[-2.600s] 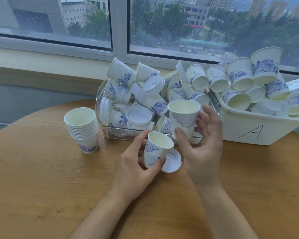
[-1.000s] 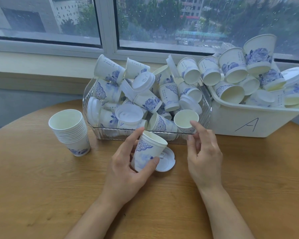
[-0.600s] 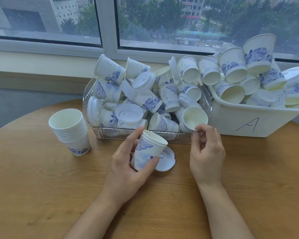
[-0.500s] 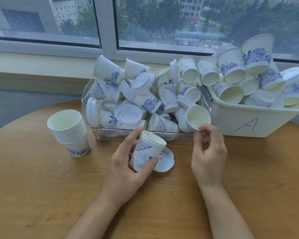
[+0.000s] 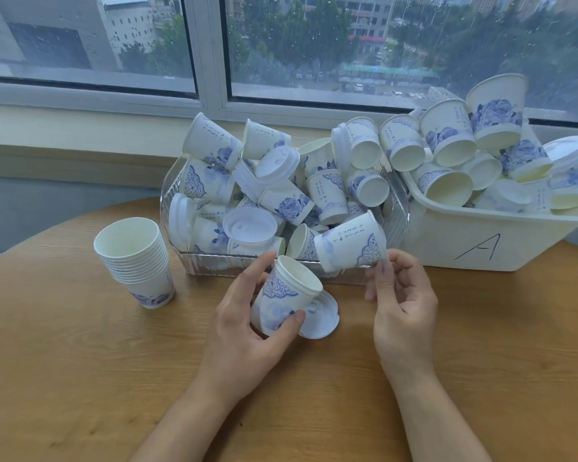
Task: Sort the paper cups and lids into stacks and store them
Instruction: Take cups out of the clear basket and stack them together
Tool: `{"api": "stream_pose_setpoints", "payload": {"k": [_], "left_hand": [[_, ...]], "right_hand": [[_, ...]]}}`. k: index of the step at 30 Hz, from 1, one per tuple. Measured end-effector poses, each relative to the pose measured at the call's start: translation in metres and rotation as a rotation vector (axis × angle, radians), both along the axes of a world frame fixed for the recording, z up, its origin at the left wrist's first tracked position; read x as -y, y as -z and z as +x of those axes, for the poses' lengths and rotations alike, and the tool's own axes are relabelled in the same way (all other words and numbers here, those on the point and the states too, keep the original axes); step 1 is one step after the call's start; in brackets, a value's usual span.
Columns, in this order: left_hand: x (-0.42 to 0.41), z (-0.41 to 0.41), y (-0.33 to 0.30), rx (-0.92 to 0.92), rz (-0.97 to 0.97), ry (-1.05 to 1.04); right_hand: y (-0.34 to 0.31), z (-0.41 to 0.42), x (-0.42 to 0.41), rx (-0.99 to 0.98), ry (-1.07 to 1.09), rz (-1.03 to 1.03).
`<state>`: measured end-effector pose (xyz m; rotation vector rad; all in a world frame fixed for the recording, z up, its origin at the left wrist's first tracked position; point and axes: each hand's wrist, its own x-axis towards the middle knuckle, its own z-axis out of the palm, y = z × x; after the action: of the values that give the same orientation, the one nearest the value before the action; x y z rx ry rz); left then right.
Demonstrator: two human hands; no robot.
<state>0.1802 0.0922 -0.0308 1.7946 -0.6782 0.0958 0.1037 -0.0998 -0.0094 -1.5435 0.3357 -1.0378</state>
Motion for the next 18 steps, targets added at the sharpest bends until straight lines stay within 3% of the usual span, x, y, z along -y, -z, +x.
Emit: {"api": "stream_pose_setpoints", "payload": {"k": [8,18], "left_hand": [[0.0,0.001,0.0,0.063,-0.006,0.018],[0.0,0.001,-0.001,0.107,-0.03,0.028]], "right_hand": [[0.001,0.0,-0.015,0.011,-0.205,0.077],[0.006,0.002,-0.023,-0.07,-0.365,0.022]]}}
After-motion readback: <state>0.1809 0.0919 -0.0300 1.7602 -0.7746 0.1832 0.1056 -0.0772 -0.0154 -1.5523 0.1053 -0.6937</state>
